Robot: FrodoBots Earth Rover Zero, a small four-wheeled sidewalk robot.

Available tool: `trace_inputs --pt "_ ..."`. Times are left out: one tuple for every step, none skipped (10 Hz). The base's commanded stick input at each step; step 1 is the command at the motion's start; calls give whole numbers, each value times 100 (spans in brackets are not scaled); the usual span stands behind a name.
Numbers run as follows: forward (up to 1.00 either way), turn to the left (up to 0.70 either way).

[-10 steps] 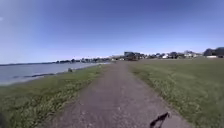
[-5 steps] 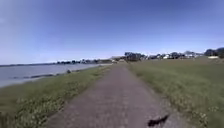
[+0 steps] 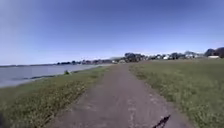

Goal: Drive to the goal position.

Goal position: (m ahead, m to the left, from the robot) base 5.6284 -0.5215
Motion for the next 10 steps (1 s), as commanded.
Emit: trace_inputs --pt "70 0" --pt "70 0" --pt "70 0" --pt "70 0" --pt "70 0" --pt "70 0" --pt "70 0" --pt "70 0" --pt "70 0" --pt "70 0"
